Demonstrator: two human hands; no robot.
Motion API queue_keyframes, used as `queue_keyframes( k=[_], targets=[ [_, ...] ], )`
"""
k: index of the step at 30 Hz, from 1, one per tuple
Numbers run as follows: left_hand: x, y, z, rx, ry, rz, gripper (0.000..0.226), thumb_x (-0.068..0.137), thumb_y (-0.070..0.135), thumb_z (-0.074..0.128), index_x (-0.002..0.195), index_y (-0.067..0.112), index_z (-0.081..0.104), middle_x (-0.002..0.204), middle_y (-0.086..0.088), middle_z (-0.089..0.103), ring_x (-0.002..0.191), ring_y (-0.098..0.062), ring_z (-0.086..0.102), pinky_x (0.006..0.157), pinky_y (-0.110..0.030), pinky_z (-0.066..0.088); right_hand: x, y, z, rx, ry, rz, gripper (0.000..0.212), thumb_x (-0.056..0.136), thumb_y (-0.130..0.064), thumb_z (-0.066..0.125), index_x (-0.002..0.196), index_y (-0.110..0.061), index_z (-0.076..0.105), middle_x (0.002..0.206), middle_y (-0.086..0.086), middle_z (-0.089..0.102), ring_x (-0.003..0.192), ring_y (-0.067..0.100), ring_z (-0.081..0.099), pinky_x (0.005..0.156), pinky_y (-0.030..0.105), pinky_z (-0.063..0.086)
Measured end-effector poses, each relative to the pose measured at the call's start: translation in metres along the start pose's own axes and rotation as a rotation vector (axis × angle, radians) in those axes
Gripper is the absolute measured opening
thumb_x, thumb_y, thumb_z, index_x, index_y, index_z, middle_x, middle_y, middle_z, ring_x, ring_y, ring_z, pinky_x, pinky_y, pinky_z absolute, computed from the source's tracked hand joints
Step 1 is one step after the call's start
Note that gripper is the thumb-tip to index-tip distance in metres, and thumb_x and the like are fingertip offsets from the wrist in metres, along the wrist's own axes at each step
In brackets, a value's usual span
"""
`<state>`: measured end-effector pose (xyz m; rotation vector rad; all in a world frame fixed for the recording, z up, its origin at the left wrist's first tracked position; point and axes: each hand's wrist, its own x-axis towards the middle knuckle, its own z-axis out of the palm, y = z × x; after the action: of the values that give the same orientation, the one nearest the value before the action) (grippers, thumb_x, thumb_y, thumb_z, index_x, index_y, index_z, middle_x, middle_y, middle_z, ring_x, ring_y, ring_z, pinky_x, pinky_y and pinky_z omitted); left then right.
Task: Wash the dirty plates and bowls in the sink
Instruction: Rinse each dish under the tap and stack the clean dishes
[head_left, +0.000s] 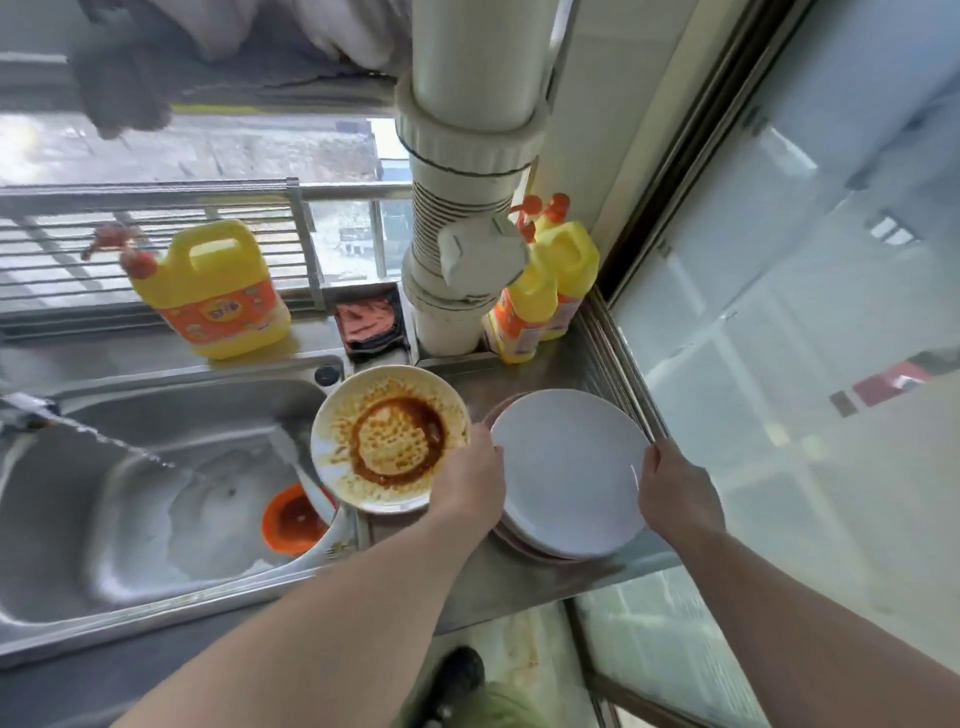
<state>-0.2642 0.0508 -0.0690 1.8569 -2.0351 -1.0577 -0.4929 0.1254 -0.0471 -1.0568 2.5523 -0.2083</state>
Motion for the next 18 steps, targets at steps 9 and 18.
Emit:
queue_keyframes(
  k=[9, 18],
  targets=[
    [0.004, -0.012, -0.010, 0.141, -0.057, 0.064, 0.043, 0.114, 0.028, 0.033, 0.157, 0.022, 0.035, 0.135, -0.019, 0.061, 0.090, -0.032, 0.070, 0.068, -0.037, 0.054, 0.011, -0.018, -0.009, -0.127, -0.043, 0.031, 0.009, 0.099, -0.021, 0.039, 0.107, -0.025, 0.038, 0.109, 0.010, 0.058, 0.098, 0.042, 0.061, 0.082, 0.047, 0.048],
    [0.017, -0.131, -0.091, -0.187, 0.366, -0.507, 0.028, 0.101, 0.018, 0.054, 0.128, 0.014, 0.055, 0.131, -0.016, 0.052, 0.114, -0.037, 0.055, 0.099, -0.044, 0.045, -0.009, -0.161, 0.046, -0.159, -0.055, -0.683, 0.028, 0.105, -0.025, 0.046, 0.124, -0.018, 0.066, 0.121, 0.006, 0.062, 0.110, 0.028, 0.053, 0.090, 0.042, 0.049]
  ],
)
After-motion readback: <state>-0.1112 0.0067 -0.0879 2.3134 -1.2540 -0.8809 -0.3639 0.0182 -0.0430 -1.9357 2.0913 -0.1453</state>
